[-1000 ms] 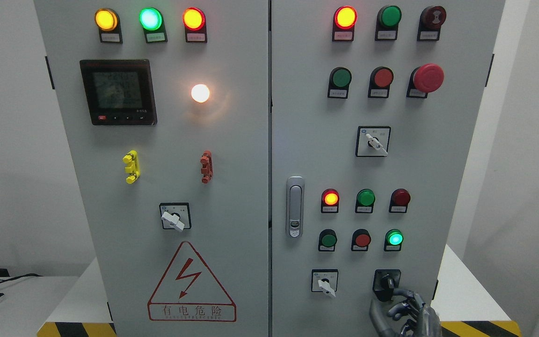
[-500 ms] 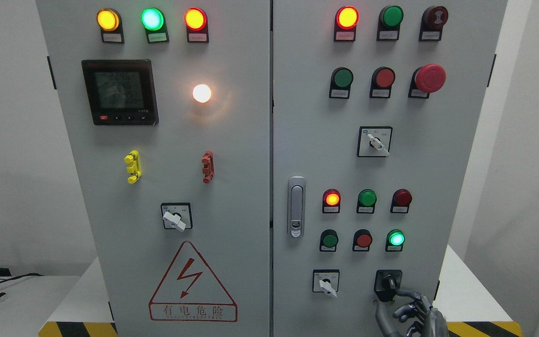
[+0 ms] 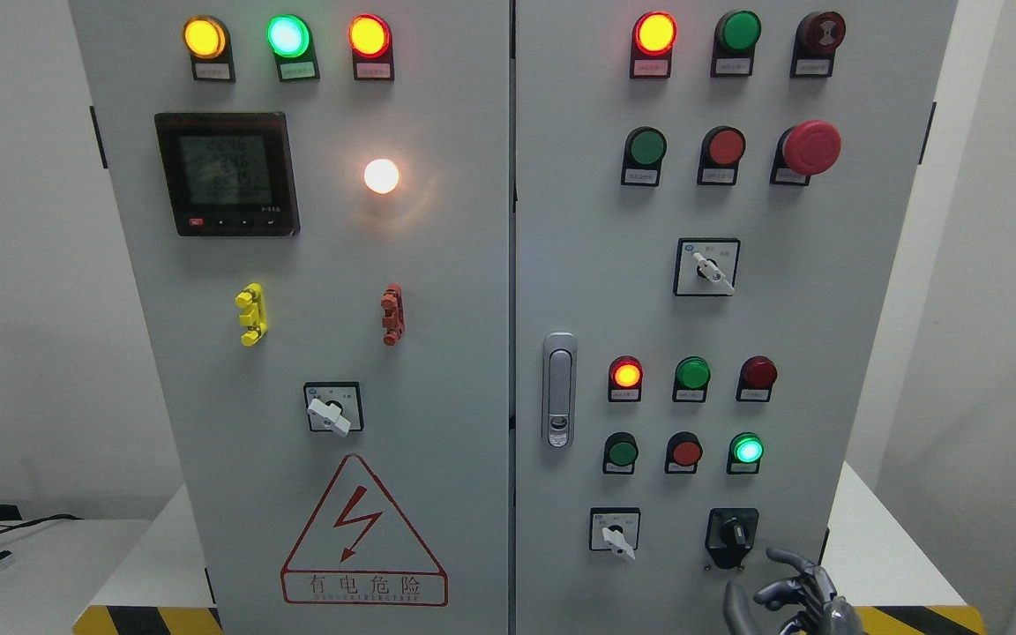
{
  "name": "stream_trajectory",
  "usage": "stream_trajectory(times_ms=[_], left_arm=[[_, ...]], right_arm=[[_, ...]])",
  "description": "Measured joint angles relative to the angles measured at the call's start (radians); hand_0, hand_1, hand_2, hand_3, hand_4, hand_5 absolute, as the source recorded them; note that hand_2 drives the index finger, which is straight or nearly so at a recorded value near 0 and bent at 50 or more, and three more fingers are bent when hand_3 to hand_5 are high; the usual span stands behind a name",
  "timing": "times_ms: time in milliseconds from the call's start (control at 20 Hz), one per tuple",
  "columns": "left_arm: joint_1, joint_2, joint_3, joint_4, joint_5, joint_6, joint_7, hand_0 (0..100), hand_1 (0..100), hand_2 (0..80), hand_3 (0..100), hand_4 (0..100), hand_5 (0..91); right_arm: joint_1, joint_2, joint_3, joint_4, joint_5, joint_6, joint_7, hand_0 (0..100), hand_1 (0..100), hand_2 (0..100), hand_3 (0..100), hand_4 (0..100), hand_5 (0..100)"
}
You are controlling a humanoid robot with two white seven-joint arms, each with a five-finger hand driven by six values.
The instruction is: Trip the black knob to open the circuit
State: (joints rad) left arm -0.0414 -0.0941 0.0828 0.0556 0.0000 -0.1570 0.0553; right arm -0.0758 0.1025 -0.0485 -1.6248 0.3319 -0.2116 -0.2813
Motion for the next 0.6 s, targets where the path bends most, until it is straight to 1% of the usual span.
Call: stream_trajectory(times_ms=[50, 100, 150, 250, 300, 350, 400, 500, 600], left_arm=[[0.0, 0.0, 0.0, 0.0, 0.0, 0.0, 0.0, 12, 39, 0.0, 0, 0, 0.0], [0.0, 0.0, 0.0, 0.0, 0.0, 0.0, 0.0, 12, 39, 0.0, 0, 0, 0.0], [0.0, 0.0, 0.0, 0.0, 0.0, 0.0, 0.0, 12, 39, 0.0, 0, 0, 0.0], [0.0, 0.0, 0.0, 0.0, 0.0, 0.0, 0.0, 12, 39, 0.0, 0, 0, 0.0], [0.0, 0.0, 0.0, 0.0, 0.0, 0.0, 0.0, 12, 39, 0.0, 0, 0, 0.0], [0.0, 0.0, 0.0, 0.0, 0.0, 0.0, 0.0, 12, 39, 0.0, 0, 0, 0.0], [0.0, 0.0, 0.0, 0.0, 0.0, 0.0, 0.0, 12, 39, 0.0, 0, 0, 0.0], [0.0, 0.0, 0.0, 0.0, 0.0, 0.0, 0.0, 12, 39, 0.0, 0, 0, 0.0], [0.0, 0.0, 0.0, 0.0, 0.0, 0.0, 0.0, 12, 39, 0.0, 0, 0, 0.0]], right_arm=[[0.011, -0.004, -0.001, -0.004, -0.001, -0.034, 0.003, 21, 61, 18, 37, 33, 33], [0.022, -0.007, -0.002, -0.008, -0.002, -0.056, 0.007, 22, 55, 16, 34, 29, 29], [0.034, -0.012, -0.003, -0.013, -0.004, -0.079, 0.019, 23, 53, 15, 32, 27, 27], [0.066, -0.021, -0.004, -0.026, -0.018, -0.113, 0.041, 26, 43, 7, 22, 14, 14], [0.085, -0.027, -0.004, -0.033, -0.033, -0.132, 0.066, 26, 42, 6, 20, 13, 13], [0.101, -0.033, -0.004, -0.042, -0.049, -0.148, 0.091, 26, 36, 0, 12, 5, 5], [0.125, -0.04, -0.004, -0.054, -0.075, -0.165, 0.13, 25, 32, 0, 8, 1, 0], [0.166, -0.05, -0.003, -0.077, -0.122, -0.186, 0.198, 23, 25, 0, 1, 0, 0], [0.206, -0.059, -0.002, -0.102, -0.162, -0.197, 0.238, 22, 22, 0, 0, 0, 0]])
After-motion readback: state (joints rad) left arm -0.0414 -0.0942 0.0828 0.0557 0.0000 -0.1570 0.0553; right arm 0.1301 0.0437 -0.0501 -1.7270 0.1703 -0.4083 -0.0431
